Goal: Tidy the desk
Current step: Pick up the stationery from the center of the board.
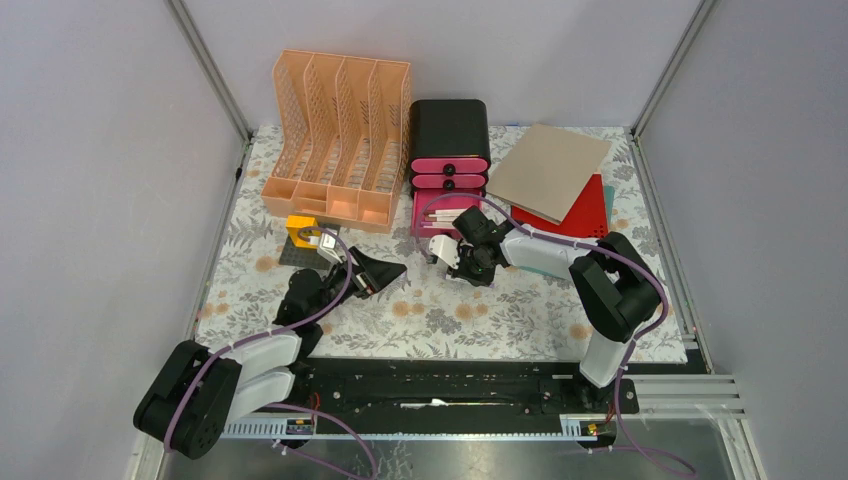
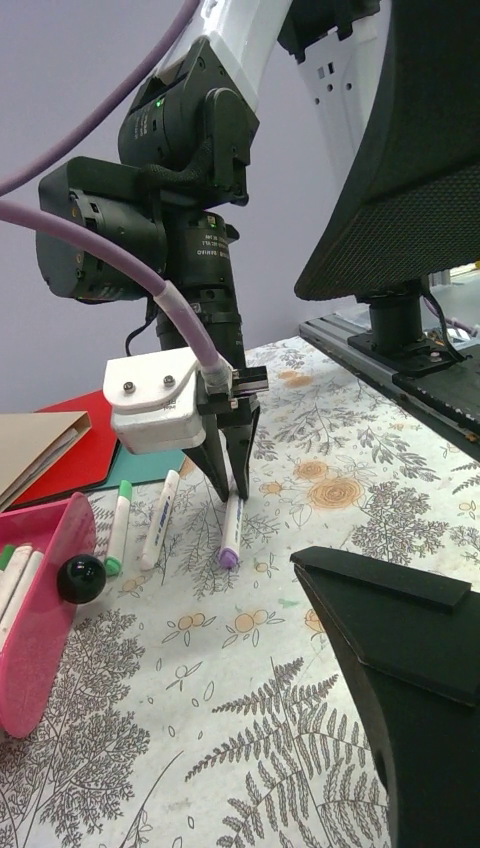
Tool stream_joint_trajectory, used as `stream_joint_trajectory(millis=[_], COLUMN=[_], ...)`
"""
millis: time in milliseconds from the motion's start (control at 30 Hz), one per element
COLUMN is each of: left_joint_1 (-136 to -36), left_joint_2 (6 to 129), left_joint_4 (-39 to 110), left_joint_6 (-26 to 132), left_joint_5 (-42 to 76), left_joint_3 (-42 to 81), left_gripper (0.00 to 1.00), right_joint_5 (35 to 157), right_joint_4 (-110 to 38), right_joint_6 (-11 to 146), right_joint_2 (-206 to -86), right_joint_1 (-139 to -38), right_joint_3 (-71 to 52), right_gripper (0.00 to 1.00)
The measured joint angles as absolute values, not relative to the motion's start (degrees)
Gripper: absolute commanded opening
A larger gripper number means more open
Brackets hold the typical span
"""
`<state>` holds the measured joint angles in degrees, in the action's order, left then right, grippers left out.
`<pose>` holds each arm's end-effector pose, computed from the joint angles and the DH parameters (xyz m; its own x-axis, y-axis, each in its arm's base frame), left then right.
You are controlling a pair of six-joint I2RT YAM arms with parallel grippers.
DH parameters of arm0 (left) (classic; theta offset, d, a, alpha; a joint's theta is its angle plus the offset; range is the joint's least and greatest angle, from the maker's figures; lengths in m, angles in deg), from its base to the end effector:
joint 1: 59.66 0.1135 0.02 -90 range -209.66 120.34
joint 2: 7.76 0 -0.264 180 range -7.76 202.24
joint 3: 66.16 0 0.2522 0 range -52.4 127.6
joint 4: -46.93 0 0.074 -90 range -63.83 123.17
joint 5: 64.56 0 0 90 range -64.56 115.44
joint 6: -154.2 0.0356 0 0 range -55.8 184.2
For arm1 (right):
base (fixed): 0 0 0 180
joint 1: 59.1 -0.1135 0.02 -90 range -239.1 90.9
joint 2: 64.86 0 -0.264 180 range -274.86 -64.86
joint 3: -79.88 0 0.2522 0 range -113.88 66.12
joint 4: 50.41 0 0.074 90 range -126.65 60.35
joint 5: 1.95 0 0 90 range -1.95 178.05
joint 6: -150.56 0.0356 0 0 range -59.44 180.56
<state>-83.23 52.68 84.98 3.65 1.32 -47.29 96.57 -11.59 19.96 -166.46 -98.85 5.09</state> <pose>0.1635 -0.0872 0.1693 -0.6710 -0.5744 -0.4689 0.3142 0.3525 -0.8815 0.2605 0.2235 0.1589 -0.0896 -0.9116 -0.4011 -0.9716 0.1686 -0.1661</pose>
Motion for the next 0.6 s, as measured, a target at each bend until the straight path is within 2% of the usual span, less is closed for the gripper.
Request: stream_joint_trajectory(millis=[267, 600], left_joint_1=[-83.93, -91.63], left_joint_2=[53.27, 51.22], left_joint_4=[89.26, 89.37], left_joint_6=[0.76, -3.02], left_joint_5=[2.21, 11.92], left_joint_3=[-48.36, -51.38], left_gripper=[0.99, 0.99], right_joint_5=[98.23, 100.33], right_joint_4=[-11.26, -11.29], right_joint_6=[21.56, 24.99], right_joint_2=[-166.46, -166.46], right_joint_1=[-98.85, -98.32], right_joint_3=[5.02, 5.02], right_gripper=[0.0, 0.0])
